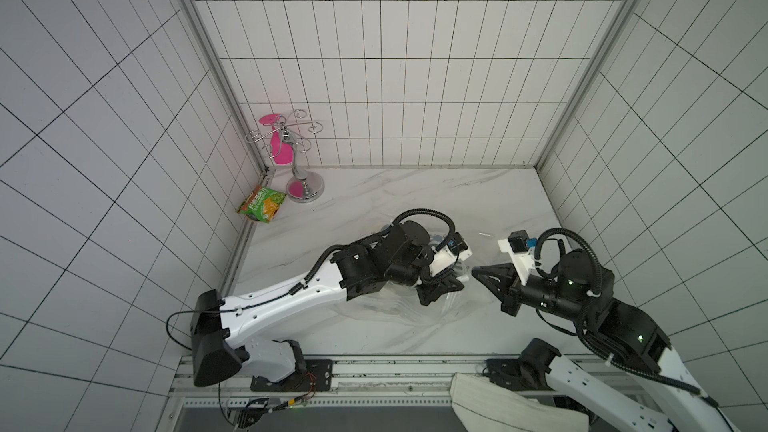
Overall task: Place the folded towel into the vacuum bag
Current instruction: Close the vacuum bag at the center of the board.
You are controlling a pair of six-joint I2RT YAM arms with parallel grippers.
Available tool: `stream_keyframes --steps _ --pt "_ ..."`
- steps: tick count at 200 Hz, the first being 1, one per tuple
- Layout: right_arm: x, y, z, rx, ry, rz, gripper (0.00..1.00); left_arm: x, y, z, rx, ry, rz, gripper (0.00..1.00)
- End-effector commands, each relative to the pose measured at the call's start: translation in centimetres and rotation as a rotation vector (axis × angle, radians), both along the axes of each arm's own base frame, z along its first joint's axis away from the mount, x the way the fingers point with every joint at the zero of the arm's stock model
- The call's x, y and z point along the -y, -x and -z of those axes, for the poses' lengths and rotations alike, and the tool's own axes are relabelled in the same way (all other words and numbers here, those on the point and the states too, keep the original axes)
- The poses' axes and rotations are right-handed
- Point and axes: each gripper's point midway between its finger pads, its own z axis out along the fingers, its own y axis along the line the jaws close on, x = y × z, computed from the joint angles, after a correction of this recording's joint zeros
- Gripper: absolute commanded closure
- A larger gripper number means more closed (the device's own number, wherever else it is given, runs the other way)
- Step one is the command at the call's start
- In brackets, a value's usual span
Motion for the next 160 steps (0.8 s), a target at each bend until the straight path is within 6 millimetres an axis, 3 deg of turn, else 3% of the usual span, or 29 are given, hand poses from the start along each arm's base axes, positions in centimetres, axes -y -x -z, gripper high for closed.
stream_keyframes --steps 1,28,52,90,160 --pt "2.2 -1.0 -12.2 0.348 -0.262 0.136 1.00 -2.2 3.8 5.8 -0.134 -0.228 0.103 1.00" --pt "3.2 -1.1 -13.4 0.383 -0.253 0.183 1.00 -2.9 3.5 5.5 -0.125 -0.248 0.075 1.00" --pt "2.4 -0.9 -13.5 0.367 -0.249 0.136 1.00 -3.2 3.3 4.8 -0.091 -0.226 0.056 1.00" --pt "-0.4 -1.5 -10.8 0.256 -0.242 0.037 1.00 -2.2 2.6 2.4 -0.043 -0.174 0.056 1.00" --pt "-1.5 -1.2 -8.2 0.192 -0.199 -0.025 1.00 -1.2 1.6 0.0 0.011 -0.153 0.054 0.99"
